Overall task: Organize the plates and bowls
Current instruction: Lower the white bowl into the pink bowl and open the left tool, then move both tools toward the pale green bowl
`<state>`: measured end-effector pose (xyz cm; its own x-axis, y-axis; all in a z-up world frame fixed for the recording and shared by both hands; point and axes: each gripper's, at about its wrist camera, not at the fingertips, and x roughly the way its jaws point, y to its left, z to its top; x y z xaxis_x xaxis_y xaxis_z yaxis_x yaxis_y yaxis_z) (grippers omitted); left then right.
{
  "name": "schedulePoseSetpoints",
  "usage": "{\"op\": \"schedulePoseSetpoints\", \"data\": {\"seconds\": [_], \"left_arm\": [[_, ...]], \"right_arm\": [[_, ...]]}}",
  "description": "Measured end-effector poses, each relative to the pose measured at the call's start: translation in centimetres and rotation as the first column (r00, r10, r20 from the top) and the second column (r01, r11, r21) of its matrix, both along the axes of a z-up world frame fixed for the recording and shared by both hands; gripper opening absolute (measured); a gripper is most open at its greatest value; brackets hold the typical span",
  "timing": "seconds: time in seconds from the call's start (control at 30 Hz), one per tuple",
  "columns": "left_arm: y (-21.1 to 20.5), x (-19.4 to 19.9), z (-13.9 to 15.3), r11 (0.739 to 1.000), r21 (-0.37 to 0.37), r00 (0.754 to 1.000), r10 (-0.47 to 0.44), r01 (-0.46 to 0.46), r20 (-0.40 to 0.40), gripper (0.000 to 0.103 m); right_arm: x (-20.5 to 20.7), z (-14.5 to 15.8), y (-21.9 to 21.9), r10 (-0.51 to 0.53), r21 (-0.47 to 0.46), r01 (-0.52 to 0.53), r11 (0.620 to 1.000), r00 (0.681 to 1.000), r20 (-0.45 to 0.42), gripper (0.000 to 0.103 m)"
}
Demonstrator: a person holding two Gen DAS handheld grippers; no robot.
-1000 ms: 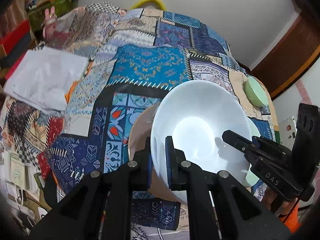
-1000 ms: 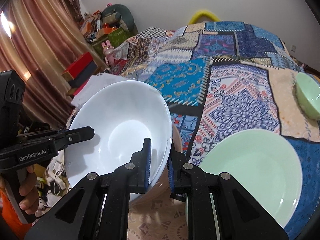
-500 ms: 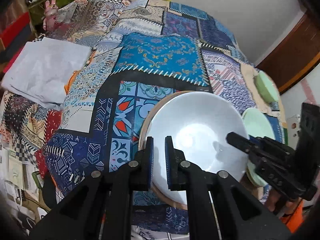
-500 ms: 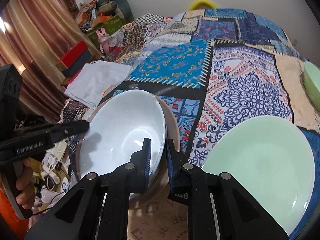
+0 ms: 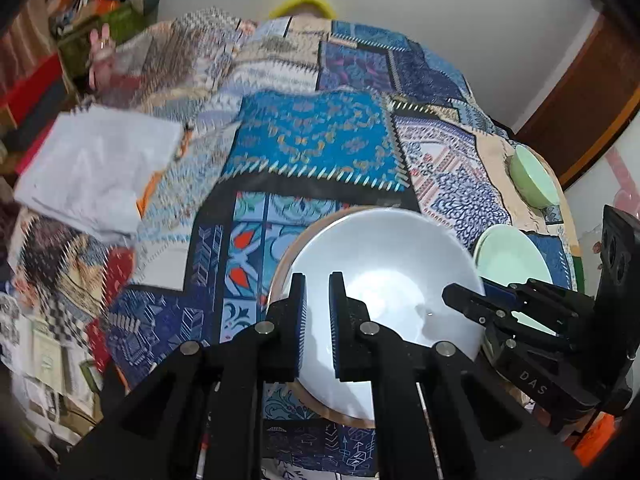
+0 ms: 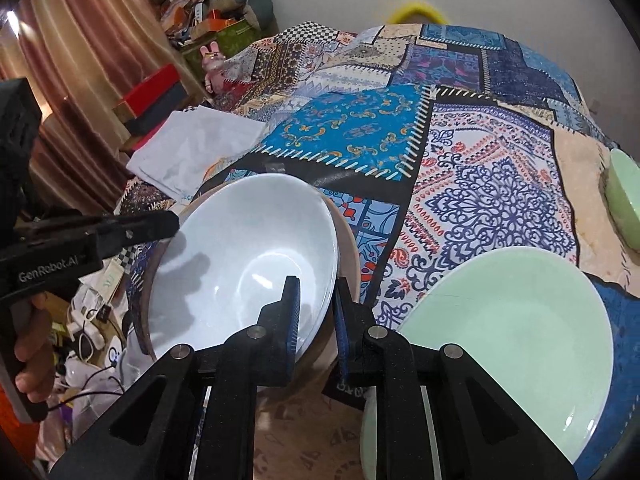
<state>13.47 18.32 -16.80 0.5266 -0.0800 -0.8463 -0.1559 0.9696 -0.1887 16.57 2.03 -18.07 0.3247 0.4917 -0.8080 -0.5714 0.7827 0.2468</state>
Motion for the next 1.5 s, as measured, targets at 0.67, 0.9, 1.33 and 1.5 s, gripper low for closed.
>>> {"op": "schedulePoseSetpoints", "data": {"seconds": [0.67, 0.9, 1.33, 1.5], "left_arm": [[-13.3, 4.9, 6.8, 0.977, 0.137, 0.973, -0.180, 0.161, 0.142, 0.072], [-20.1, 10.6, 6.3, 0.954, 0.129, 0.952, -0.285, 0.270, 0.115, 0.072], [-28.9, 23.4, 2.0, 0.925, 0.048, 0.926, -0.377, 0.376, 0.018, 0.072], [-30.4, 26.7, -0.2, 0.915, 0.067, 0.918, -0.397, 0.397, -0.011, 0.060]], "right_arm": [[1.7, 7.1, -15.5, -0.261, 0.076, 0.250, 0.965, 0.936, 0.235, 0.066], [4.3, 7.5, -22.9, -0.393, 0.067, 0.390, 0.918, 0.878, 0.272, 0.066], [11.4, 4.7, -30.9, -0.522, 0.062, 0.521, 0.851, 0.829, 0.203, 0.066], [13.6, 2.6, -31.6, -0.535, 0.059, 0.533, 0.844, 0.829, 0.162, 0.051]]}}
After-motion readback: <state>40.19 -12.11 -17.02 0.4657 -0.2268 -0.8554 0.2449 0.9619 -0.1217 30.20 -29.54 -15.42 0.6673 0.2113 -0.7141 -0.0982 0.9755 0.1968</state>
